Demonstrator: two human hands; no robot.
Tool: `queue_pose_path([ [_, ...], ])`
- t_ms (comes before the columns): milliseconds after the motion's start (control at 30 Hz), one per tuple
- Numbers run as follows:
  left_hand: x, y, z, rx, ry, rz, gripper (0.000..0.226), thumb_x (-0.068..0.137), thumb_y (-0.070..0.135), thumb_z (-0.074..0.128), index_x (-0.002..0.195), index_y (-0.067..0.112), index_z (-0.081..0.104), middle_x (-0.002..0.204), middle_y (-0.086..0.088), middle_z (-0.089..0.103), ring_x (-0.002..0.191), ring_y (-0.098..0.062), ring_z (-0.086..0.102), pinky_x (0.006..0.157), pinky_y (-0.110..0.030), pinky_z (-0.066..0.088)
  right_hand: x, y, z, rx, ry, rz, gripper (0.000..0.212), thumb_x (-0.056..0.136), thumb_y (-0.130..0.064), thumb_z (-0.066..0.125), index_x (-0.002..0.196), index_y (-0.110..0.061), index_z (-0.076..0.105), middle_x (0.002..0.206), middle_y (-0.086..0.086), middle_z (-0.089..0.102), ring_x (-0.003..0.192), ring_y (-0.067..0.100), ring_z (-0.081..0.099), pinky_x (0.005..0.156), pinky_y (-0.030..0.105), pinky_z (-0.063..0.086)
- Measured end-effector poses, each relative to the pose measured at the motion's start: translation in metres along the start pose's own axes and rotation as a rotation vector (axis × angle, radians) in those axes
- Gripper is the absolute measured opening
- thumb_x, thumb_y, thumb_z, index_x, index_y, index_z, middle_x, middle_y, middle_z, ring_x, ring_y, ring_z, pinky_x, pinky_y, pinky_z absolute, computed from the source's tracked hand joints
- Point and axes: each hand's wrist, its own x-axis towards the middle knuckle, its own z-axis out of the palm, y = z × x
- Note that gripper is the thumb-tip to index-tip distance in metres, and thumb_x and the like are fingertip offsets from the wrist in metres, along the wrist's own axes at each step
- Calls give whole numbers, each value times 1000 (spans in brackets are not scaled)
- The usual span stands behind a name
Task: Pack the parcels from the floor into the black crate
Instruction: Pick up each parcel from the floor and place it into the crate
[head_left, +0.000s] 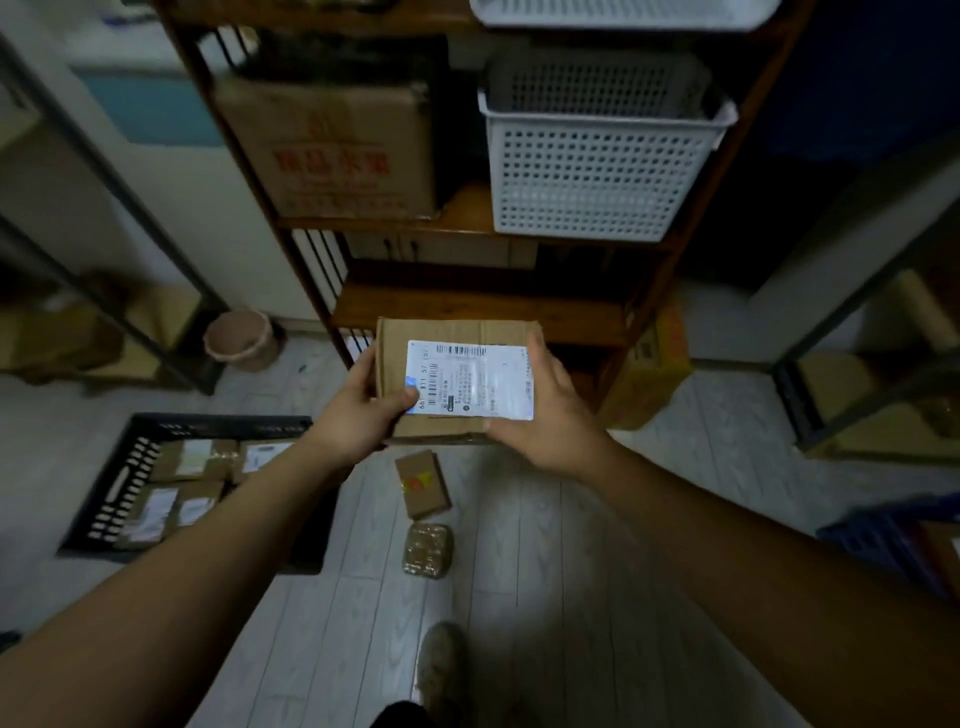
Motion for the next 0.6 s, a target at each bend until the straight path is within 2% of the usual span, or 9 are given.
queue_pose_path([
  [67, -24, 12, -9, 22, 26, 64, 61, 92, 15, 58, 138, 39, 25, 102, 7, 58, 82, -9, 62, 56, -19, 54, -18, -17, -6, -101, -75, -30, 119, 69, -48, 78, 146, -46, -12, 158, -12, -12, 143, 24, 22, 112, 38, 33],
  [167, -56, 31, -26, 95, 49, 114, 75, 88, 21, 64, 146, 33, 19, 110, 3, 51, 93, -19, 61, 71, -32, 55, -36, -43, -11, -190, -90, -69, 118, 71, -47, 78, 146, -48, -13, 156, -12, -16, 143, 26, 23, 112, 38, 33],
  [200, -65, 33, -36, 131, 48, 124, 81, 85, 21, 67, 147, 33, 16, 109, 5, 48, 98, -20, 58, 73, -30, 54, -41, -52, -10, -199, -77, -76, 117, 72, -46, 77, 146, -47, -13, 156, -11, -13, 141, 26, 26, 111, 37, 34],
  [300, -90, 38, -69, 219, -11, 191, 99, 77, 16, 76, 148, 34, 9, 106, 15, 48, 108, -12, 51, 68, -13, 45, -50, -84, 1, -220, -47, -132, 115, 73, -44, 77, 146, -46, -13, 155, -11, -6, 138, 24, 30, 109, 36, 36],
  [433, -119, 32, -135, 293, -44, 274, 109, 71, 10, 80, 145, 39, 5, 110, 28, 50, 98, 9, 54, 71, -4, 47, -55, -140, 36, -195, -66, -210, 113, 75, -40, 77, 149, -42, -9, 155, -11, -7, 140, 22, 27, 110, 33, 33],
  [500, -128, 24, -178, 337, 2, 319, 111, 66, 10, 81, 146, 38, 9, 113, 26, 53, 104, 9, 55, 84, -13, 49, -53, -173, 65, -184, -72, -253, 112, 76, -39, 76, 149, -41, -8, 156, -12, -7, 141, 21, 25, 111, 32, 32],
  [567, -137, 15, -226, 380, 46, 377, 103, 58, 17, 82, 141, 33, 23, 120, 19, 55, 113, 2, 55, 99, -31, 49, -51, -207, 99, -176, -81, -283, 110, 77, -38, 76, 150, -39, -6, 156, -10, -6, 141, 21, 24, 111, 30, 30],
  [600, -140, 11, -250, 407, 74, 401, 99, 57, 16, 83, 138, 30, 28, 122, 18, 55, 115, 3, 54, 102, -36, 47, -49, -223, 117, -172, -82, -297, 109, 77, -38, 76, 150, -39, -4, 157, -8, -5, 142, 21, 24, 111, 29, 28],
])
